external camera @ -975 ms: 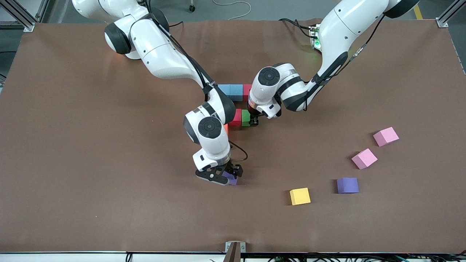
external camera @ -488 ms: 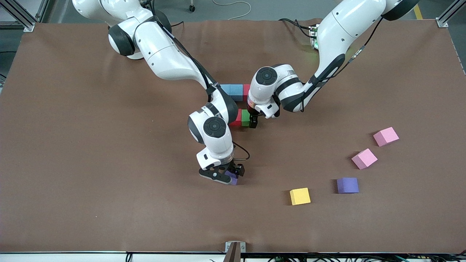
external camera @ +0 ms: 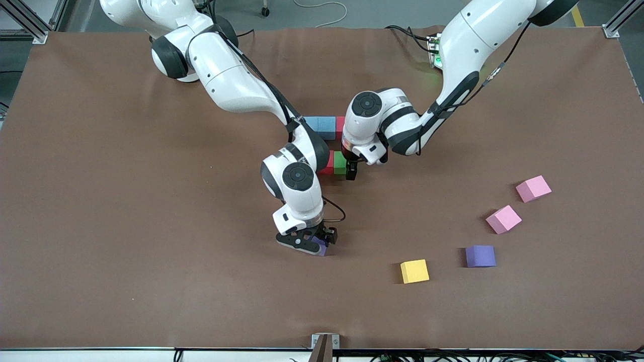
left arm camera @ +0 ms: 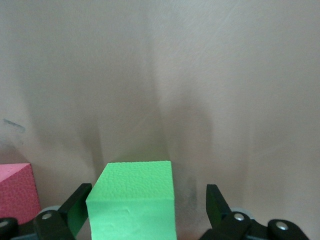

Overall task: Arrange 11 blocks into digit 3
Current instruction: 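Grasp the purple cube with the right gripper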

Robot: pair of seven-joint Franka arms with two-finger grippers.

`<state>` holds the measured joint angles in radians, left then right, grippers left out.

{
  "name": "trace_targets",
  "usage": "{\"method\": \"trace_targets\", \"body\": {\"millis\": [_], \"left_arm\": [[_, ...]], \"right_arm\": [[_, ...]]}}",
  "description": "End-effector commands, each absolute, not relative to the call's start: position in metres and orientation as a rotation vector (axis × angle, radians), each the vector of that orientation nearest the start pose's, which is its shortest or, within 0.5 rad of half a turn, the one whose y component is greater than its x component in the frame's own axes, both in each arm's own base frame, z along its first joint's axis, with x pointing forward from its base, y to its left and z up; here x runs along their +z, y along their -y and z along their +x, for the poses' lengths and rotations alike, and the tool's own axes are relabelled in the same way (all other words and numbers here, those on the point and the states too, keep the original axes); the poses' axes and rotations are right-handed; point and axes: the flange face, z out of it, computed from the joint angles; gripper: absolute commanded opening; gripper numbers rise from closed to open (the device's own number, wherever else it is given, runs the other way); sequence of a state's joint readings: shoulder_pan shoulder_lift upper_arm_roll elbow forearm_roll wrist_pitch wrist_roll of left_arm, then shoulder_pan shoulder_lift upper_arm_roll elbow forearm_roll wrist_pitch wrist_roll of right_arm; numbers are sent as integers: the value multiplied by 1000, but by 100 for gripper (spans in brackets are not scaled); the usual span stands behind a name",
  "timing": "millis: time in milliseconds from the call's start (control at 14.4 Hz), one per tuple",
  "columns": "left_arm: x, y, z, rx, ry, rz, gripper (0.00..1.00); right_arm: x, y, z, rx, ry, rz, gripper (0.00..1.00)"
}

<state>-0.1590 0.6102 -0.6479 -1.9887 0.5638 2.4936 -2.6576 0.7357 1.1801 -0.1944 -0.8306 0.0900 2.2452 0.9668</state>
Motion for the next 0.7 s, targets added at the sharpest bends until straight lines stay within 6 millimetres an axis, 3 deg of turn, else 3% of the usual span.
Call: {"method": "trace_targets", "body": {"millis": [0, 70, 209, 418, 627], "left_arm": [[249, 436, 425, -105, 2166, -2358, 100], [256, 437, 425, -124, 2159, -2357, 100], [273, 436, 430, -178, 2153, -2341, 100], [297, 434, 444, -236, 2120, -2325, 100], [317, 431, 463, -267, 2032, -2370, 100]], "right_arm": [[212, -491, 658, -406, -509, -2970, 54], [212, -491, 658, -403, -513, -2968, 42], [212, -492, 657, -392, -625, -2936, 2], [221, -489, 657, -351, -786, -2901, 0], [247, -484, 659, -315, -1041, -2822, 0]]}}
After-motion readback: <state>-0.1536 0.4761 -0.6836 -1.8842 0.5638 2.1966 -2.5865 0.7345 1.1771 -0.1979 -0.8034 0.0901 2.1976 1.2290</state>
